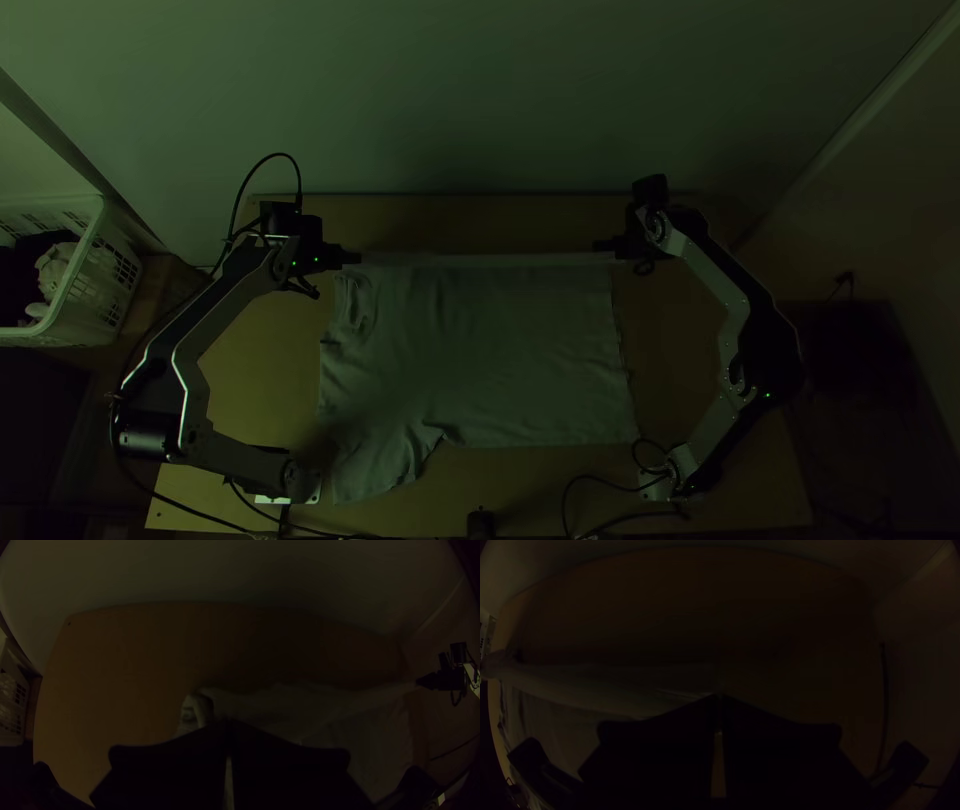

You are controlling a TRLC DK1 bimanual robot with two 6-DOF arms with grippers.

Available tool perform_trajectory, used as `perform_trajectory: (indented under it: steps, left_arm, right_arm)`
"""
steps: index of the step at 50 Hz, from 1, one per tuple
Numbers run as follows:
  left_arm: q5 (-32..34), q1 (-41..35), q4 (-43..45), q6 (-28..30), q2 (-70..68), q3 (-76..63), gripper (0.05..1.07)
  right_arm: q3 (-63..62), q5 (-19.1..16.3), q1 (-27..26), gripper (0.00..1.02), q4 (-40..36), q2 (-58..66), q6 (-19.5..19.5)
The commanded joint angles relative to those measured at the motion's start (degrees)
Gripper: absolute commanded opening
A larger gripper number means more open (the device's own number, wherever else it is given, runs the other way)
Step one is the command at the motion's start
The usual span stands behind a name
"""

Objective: Fold the t-shirt

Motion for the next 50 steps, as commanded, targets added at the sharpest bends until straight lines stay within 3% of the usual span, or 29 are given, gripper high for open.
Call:
perform_trajectory:
  steps: [1,19,21,26,29,31,34,43,45,47,50]
  left_arm:
    - [-0.3,0.0,0.6,-1.3,-4.3,-4.6,0.08]
    - [-1.4,0.5,3.7,-1.8,-9.7,-16.2,0.1]
    - [-1.5,0.3,4.0,-1.9,-10.1,-17.3,0.21]
    - [-2.4,0.1,5.4,-2.1,-10.6,-19.7,0.68]
    - [-2.6,0.0,5.5,-2.1,-10.7,-20.3,0.77]
    - [-2.6,0.0,5.7,-2.1,-10.8,-20.7,0.83]
    - [-2.6,0.1,5.5,-2.4,-11.1,-21.0,1.02]
    - [-2.5,0.8,5.0,-3.3,-14.6,-21.2,1.03]
    - [-2.4,0.9,4.7,-3.3,-16.1,-21.2,1.03]
    - [-2.2,0.9,4.3,-3.3,-17.6,-21.3,1.03]
    - [-2.1,0.9,3.0,-3.1,-19.5,-21.0,1.03]
  right_arm:
    - [-3.9,0.9,0.5,0.02,0.8,-3.2,-1.1]
    - [-15.8,0.9,1.3,0.02,4.6,-8.0,-0.4]
    - [-16.2,0.9,1.2,0.02,4.6,-8.0,-0.4]
    - [-17.1,0.9,0.7,0.03,4.6,-8.0,-0.4]
    - [-17.7,0.9,0.5,0.03,4.6,-8.4,-0.4]
    - [-18.2,0.9,0.5,0.1,4.6,-8.8,-0.4]
    - [-19.6,0.9,0.5,0.19,4.6,-10.2,-0.5]
    - [-23.7,1.0,0.3,0.55,4.5,-16.0,-0.5]
    - [-24.5,0.9,0.1,0.71,4.5,-17.8,-0.5]
    - [-25.3,1.0,-0.2,0.97,4.1,-19.5,0.0]
    - [-25.9,1.0,-0.5,0.99,3.3,-21.5,0.3]
